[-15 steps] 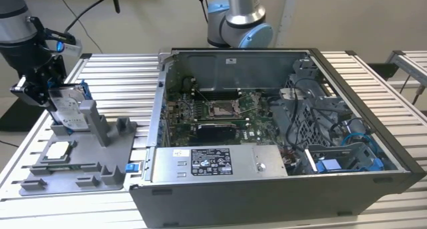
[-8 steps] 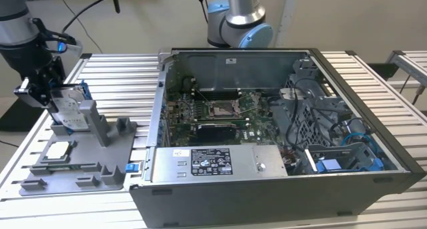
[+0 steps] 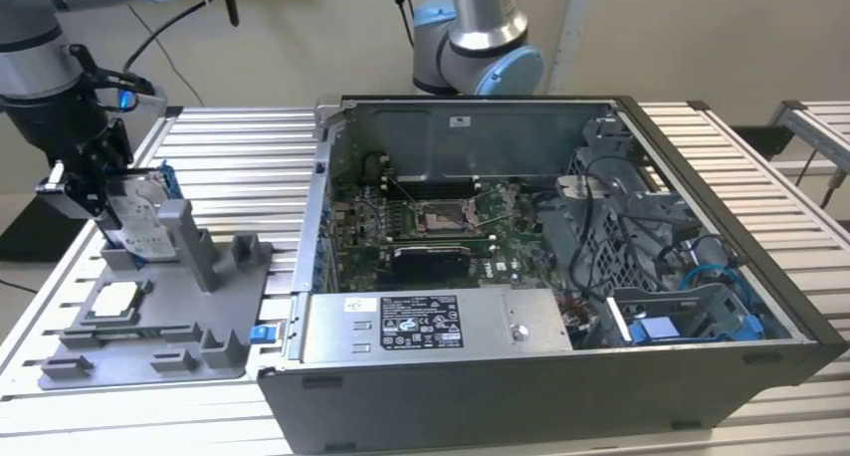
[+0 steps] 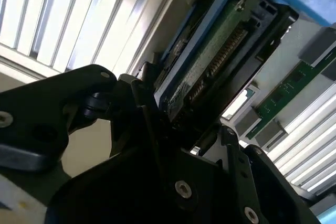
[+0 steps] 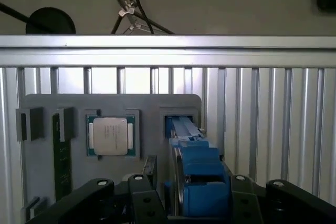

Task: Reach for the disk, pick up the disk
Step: 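Pick up the disk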

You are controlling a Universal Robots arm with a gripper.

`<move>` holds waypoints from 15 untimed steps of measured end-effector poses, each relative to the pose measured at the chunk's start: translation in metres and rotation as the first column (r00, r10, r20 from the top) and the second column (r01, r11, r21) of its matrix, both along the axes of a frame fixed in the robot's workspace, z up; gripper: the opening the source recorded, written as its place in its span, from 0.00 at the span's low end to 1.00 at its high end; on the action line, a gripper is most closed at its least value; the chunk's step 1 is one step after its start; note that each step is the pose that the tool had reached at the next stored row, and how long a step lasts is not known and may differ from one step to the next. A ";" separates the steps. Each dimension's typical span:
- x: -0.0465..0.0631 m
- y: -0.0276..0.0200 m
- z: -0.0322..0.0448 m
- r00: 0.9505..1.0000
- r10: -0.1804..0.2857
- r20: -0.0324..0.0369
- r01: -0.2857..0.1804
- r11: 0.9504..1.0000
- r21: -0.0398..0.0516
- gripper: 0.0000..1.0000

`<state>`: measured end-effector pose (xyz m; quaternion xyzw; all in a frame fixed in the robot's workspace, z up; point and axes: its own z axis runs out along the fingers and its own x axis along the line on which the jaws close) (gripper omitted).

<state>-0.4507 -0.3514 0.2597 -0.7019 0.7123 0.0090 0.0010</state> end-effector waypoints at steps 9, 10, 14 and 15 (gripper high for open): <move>0.000 0.0004 -0.0030 1.000 0.001 0.002 -0.001 1.000 0.000 1.00; 0.000 0.0003 -0.0030 1.000 0.001 0.002 -0.001 1.000 0.000 1.00; 0.000 0.0004 -0.0031 1.000 0.001 0.002 -0.001 1.000 0.001 1.00; 0.000 0.0005 -0.0031 1.000 0.001 0.002 -0.001 1.000 0.001 1.00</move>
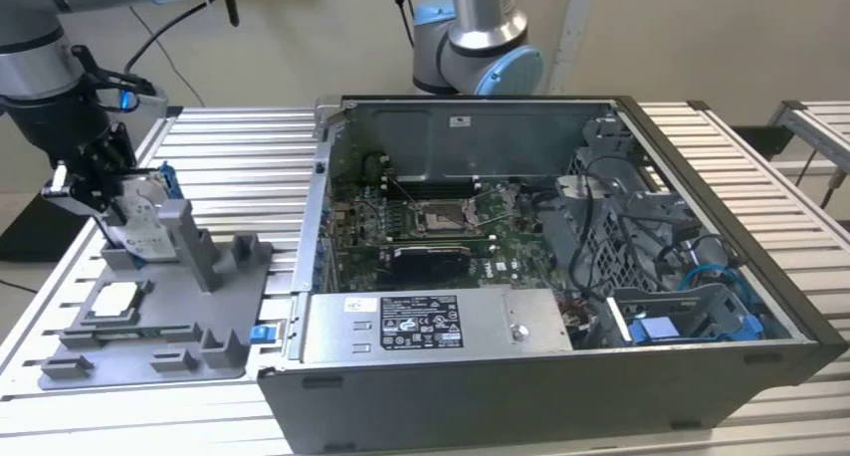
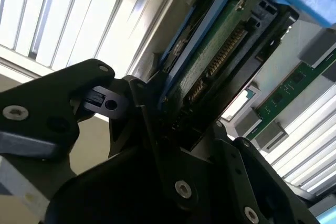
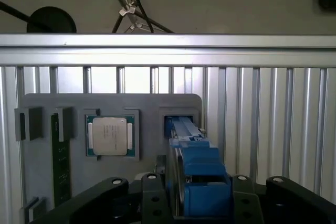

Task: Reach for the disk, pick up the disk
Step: 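Pick up the disk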

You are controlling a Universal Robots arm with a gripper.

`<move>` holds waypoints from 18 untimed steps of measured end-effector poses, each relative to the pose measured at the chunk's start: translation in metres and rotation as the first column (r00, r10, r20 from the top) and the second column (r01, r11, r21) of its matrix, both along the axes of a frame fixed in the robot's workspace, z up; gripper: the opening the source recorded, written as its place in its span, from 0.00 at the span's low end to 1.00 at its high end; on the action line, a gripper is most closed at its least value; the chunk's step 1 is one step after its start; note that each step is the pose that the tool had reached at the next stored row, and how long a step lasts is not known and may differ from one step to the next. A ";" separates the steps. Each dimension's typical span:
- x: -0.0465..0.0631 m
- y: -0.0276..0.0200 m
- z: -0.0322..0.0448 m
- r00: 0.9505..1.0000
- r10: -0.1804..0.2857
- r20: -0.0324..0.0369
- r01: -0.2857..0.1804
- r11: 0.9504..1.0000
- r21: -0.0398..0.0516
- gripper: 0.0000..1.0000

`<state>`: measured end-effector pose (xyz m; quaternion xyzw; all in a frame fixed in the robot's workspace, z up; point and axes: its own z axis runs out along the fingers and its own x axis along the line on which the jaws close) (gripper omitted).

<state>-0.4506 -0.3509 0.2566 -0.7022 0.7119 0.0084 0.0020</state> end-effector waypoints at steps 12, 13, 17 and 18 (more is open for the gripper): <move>0.000 -0.0001 0.0000 1.000 0.000 0.000 0.000 1.000 0.000 1.00; 0.000 -0.0001 0.0000 1.000 0.000 -0.001 0.000 1.000 0.000 1.00; 0.000 -0.0001 -0.0001 1.000 0.000 -0.001 0.000 1.000 -0.001 1.00; 0.000 0.0000 -0.0001 1.000 0.000 0.000 0.000 1.000 -0.002 1.00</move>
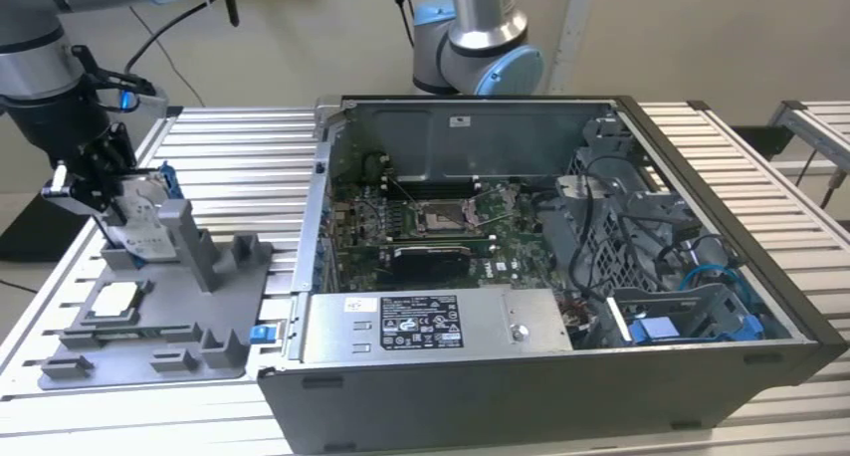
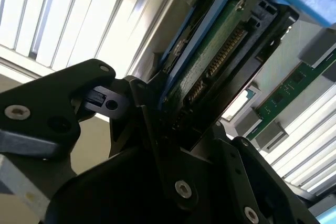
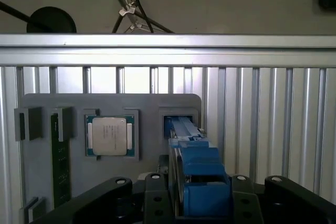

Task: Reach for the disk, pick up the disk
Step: 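Pick up the disk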

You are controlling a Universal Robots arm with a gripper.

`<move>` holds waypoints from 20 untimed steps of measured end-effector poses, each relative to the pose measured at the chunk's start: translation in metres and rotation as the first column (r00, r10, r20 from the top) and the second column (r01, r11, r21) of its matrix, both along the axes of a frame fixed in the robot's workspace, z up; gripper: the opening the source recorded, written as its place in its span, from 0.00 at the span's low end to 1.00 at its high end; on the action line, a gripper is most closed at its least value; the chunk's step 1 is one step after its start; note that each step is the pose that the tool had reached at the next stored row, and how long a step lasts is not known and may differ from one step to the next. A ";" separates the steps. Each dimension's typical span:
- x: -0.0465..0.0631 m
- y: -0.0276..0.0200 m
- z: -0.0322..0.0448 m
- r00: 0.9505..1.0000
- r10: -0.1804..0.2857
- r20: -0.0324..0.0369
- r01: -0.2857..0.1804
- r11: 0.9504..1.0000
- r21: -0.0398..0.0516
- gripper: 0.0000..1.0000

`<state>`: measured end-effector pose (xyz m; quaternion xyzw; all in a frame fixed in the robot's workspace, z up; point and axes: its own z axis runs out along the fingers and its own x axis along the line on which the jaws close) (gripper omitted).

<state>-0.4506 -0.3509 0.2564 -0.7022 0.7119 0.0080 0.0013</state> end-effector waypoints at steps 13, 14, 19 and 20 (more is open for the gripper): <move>0.000 -0.0001 0.0005 1.000 0.000 0.001 0.000 1.000 0.002 0.00; 0.000 -0.0001 0.0007 1.000 0.000 0.001 0.000 1.000 0.002 0.00; 0.000 -0.0002 0.0027 1.000 0.000 0.002 0.000 1.000 0.014 0.00; 0.000 -0.0002 0.0031 1.000 0.000 0.001 0.000 1.000 0.025 0.00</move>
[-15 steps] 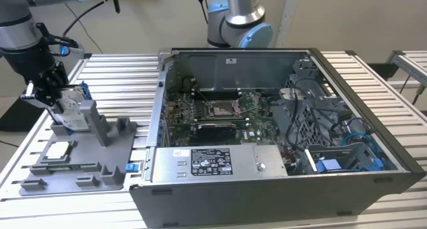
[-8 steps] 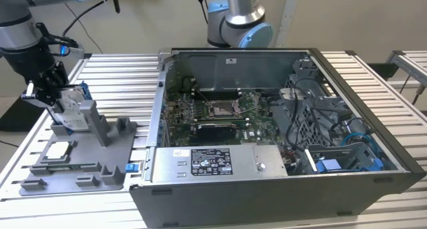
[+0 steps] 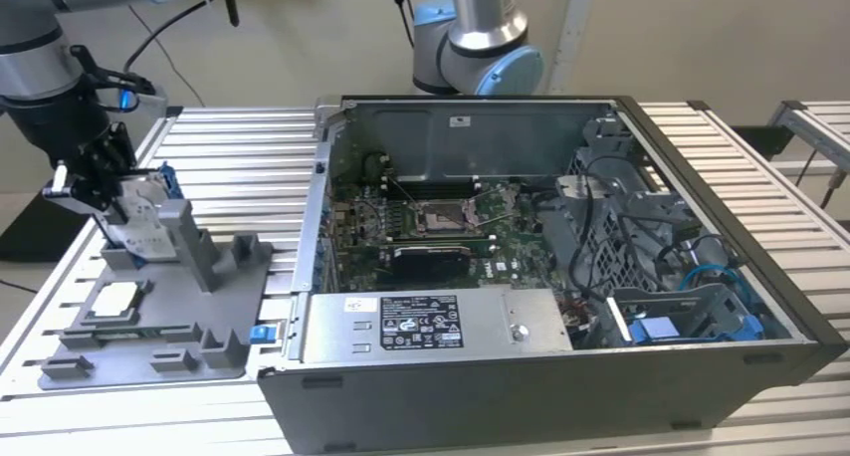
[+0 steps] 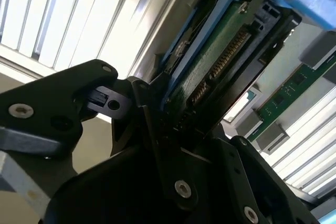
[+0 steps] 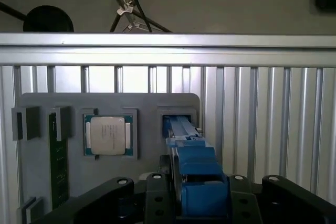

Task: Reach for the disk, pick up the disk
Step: 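Pick up the disk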

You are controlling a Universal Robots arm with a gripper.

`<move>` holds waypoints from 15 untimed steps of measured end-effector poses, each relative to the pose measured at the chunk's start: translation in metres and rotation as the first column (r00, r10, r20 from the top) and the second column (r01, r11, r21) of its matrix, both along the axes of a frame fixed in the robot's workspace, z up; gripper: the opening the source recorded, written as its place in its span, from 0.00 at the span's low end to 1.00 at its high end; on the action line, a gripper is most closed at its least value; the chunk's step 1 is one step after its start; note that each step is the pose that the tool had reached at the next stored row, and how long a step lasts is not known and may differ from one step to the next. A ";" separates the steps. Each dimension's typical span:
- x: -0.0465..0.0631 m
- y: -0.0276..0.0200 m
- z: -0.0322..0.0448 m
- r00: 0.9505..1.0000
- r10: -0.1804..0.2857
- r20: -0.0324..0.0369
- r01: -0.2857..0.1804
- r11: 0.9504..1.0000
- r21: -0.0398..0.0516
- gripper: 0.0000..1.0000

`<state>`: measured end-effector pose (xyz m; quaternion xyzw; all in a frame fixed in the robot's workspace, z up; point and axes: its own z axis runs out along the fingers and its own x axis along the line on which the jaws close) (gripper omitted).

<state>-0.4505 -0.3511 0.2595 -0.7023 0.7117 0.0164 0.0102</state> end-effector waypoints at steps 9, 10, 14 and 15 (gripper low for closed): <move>0.000 0.0001 0.0010 1.000 -0.001 0.000 0.001 1.000 -0.010 0.00; 0.000 0.0000 0.0010 1.000 -0.001 0.000 0.001 1.000 -0.012 0.00; 0.000 0.0001 0.0012 1.000 -0.001 0.000 0.001 1.000 -0.010 0.00; 0.000 0.0001 0.0013 1.000 -0.001 0.000 0.001 1.000 -0.010 0.00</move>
